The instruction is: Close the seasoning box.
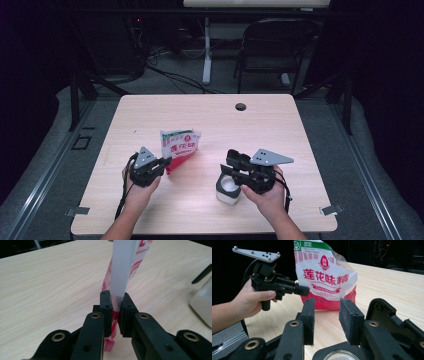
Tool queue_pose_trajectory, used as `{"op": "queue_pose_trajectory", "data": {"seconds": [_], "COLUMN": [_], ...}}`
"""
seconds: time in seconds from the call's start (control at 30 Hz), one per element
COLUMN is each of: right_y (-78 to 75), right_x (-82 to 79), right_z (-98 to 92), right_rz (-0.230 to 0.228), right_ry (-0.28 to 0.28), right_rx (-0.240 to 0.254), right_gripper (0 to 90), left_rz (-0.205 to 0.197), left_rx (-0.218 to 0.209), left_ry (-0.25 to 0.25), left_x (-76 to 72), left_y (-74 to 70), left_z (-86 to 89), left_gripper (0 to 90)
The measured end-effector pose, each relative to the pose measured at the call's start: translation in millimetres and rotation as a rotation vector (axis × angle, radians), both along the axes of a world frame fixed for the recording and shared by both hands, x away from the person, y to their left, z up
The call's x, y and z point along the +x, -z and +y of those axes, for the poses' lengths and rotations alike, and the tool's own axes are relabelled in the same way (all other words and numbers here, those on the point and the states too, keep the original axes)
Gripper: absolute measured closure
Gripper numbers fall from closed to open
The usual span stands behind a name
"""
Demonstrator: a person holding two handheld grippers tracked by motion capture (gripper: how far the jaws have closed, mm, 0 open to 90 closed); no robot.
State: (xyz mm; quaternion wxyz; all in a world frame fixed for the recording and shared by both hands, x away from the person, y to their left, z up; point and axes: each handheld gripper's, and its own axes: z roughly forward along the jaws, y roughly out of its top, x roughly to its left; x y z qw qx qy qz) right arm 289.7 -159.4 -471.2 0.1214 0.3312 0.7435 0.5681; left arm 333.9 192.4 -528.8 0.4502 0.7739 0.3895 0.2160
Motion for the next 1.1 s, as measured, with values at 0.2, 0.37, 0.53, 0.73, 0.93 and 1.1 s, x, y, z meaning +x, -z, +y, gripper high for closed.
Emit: {"op": "queue_pose_trajectory", "data": {"seconds": [0.2,0.37,0.53,0.73,0.93,1.1], "right_y": [2.9,6.0,6.3,6.4,7.5,7.7], "right_x": [1.7,2.5,1.6,0.5,0.3,0.3], "right_z": [-0.3,-2.4,-3.0,-3.4,-3.8,-5.2], "right_rz": [0.008,0.017,0.012,0.012,0.015,0.016], "right_ry": [0.001,0.004,0.007,0.008,0.011,0.012], "right_rx": [0.006,-0.001,-0.001,-0.002,0.001,-0.008], "right_gripper": [65.5,65.2,65.0,64.9,64.8,64.8], "left_rz": [-0.013,-0.035,-0.057,-0.051,-0.030,-0.002], "left_rx": [-0.004,0.010,0.038,0.033,0.037,0.050], "left_ry": [-0.049,-0.111,-0.155,-0.198,-0.185,-0.179], "left_x": [2.4,2.9,0.4,1.4,3.2,4.6], "left_y": [-2.8,-6.6,-8.9,-7.0,-2.8,1.3], "left_z": [11.7,20.7,29.2,38.1,34.5,33.3], "left_gripper": [84.8,85.3,85.6,85.5,85.3,83.4]}}
